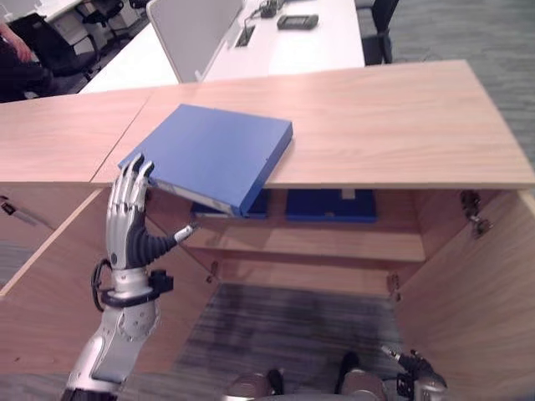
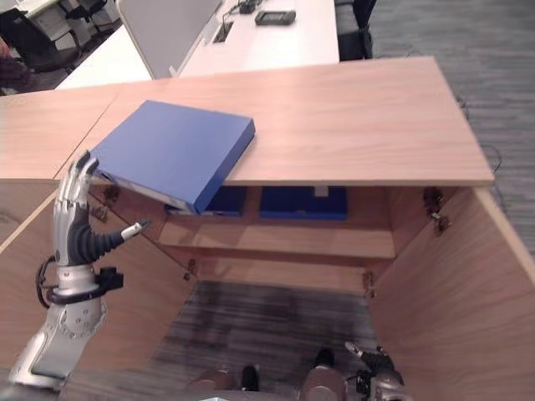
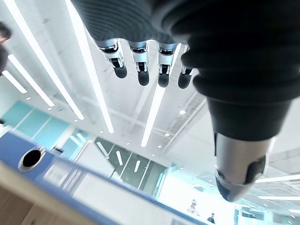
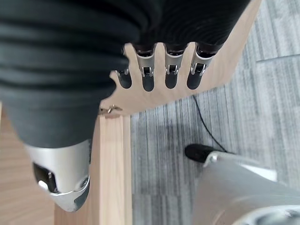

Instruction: Put the empty folder in the office cabinet

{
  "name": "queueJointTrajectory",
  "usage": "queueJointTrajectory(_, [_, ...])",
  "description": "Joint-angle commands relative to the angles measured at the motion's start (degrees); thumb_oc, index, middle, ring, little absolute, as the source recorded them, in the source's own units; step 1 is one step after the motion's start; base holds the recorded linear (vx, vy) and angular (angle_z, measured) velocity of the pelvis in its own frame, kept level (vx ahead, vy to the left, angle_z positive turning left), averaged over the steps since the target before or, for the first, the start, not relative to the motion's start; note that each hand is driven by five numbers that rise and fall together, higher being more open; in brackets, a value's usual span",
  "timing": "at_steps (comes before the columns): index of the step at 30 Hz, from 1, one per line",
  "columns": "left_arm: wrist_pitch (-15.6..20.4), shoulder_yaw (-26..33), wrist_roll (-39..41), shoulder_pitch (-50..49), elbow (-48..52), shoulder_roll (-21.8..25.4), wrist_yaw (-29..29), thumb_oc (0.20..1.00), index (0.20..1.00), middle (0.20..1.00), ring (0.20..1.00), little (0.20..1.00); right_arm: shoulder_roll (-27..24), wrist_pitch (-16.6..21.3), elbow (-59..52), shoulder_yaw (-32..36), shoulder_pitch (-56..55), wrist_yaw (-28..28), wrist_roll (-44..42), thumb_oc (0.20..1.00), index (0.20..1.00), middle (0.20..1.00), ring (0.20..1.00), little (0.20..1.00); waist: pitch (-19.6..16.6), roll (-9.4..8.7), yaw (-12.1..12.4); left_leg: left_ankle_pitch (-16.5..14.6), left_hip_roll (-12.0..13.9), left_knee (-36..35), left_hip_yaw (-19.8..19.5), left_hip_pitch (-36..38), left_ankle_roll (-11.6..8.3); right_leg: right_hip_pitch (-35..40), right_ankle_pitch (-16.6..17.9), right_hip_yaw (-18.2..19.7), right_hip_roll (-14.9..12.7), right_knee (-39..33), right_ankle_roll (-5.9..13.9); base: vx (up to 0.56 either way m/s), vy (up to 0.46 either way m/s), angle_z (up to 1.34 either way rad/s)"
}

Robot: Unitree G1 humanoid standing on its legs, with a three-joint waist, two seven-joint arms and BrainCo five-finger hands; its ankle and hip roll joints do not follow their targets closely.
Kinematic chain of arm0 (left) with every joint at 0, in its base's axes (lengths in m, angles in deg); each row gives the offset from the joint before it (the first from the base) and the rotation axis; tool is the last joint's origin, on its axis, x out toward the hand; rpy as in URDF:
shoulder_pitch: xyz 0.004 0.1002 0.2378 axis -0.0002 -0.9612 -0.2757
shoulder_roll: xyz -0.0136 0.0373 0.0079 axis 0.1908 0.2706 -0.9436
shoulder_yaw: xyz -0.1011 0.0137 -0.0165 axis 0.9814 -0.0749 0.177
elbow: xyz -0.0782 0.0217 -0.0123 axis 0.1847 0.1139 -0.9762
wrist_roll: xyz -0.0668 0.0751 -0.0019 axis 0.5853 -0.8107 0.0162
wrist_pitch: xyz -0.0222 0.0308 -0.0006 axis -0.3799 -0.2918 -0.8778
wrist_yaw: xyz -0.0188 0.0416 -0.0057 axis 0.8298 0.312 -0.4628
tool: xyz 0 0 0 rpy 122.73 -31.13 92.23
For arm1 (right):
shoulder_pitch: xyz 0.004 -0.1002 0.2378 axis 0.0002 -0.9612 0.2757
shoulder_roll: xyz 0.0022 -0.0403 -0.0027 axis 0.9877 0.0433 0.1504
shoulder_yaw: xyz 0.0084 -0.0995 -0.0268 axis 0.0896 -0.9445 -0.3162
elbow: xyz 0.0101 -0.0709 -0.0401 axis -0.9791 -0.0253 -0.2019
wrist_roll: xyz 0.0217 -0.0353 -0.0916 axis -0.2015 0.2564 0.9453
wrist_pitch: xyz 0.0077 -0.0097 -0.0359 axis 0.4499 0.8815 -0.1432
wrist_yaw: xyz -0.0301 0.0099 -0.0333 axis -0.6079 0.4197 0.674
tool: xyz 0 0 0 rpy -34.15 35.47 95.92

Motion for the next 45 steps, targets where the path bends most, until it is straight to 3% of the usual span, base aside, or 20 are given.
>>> queueJointTrajectory(1, [0.4,3.11,-2.14,-1.0,6.71,2.77,3.01,1.0,1.0,1.0,1.0,1.0,1.96,0.47,-1.59,-1.11,-0.53,-1.04,1.12,1.0,1.0,1.0,1.0,1.0,1.4,-2.32,-0.79,-4.31,1.75,10.84,-0.07,-9.48,-1.16,7.86,-7.23,-0.46,-3.82,0.26,3.38,-0.08,0.07,-0.18])
queueJointTrajectory(3, [0.2,3.19,-2.68,1.3,6.49,3.29,2.99,1.0,1.0,1.0,1.0,1.0,2.35,0.73,-1.81,-1.13,0.24,-1.14,0.68,1.0,1.0,1.0,1.0,1.0,2.22,-2.2,-0.89,-6.36,1.28,14.06,0.14,-11.59,-0.23,5.17,-8.34,0.69,-4.5,3.46,3.06,-0.07,0.066,-0.13])
queueJointTrajectory(7, [-0.57,2.27,-4.41,4.63,4.85,4.56,3.24,1.0,1.0,1.0,1.0,1.0,2.91,1.0,-1.95,-1.49,1.03,-1.05,0.35,1.0,1.0,1.0,1.0,1.0,1.74,-2.62,-1.27,-7.21,0.58,15.74,0.69,-14.76,0.65,1.01,-8.88,1.82,-4.96,6.02,2.63,-0.07,0.057,-0.09])
queueJointTrajectory(17, [-3.65,-6.75,-11.48,15.93,-3.76,9.05,-0.48,1.0,1.0,1.0,1.0,1.0,3.7,1.32,-2.06,-3.47,2.51,-0.68,0.63,1.0,1.0,1.0,1.0,1.0,-2.09,-5.22,-2.0,-7.64,-0.07,15.7,2.45,-18.49,1.76,-5.66,-9.07,5.38,-5.34,8.18,2.12,-0.02,0.043,-0.18])
queueJointTrajectory(27, [-7.07,-8.85,-14.93,21.97,-8.97,11.72,-2.01,1.0,1.0,1.0,1.0,1.0,3.75,1.12,-2.12,-3.92,2.67,0.08,1.16,1.0,1.0,1.0,1.0,1.0,-4.27,-6.79,-2.59,-7.79,0.01,15.87,2.89,-19.64,1.95,-7.68,-8.7,7.0,-5.58,8.15,2.42,0.01,0.01,-0.09])
queueJointTrajectory(45, [-7.95,-10.62,-16.16,22.93,-12.07,12.97,-4.5,1.0,1.0,1.0,1.0,1.0,3.96,1.06,-2.32,-3.9,2.65,0.72,1.4,1.0,1.0,1.0,1.0,1.0,-5.44,-7.53,-3.0,-7.81,-0.22,15.94,3.19,-21.04,2.3,-9.93,-7.95,8.21,-5.76,8.46,2.85,0.0,0.004,-0.02])
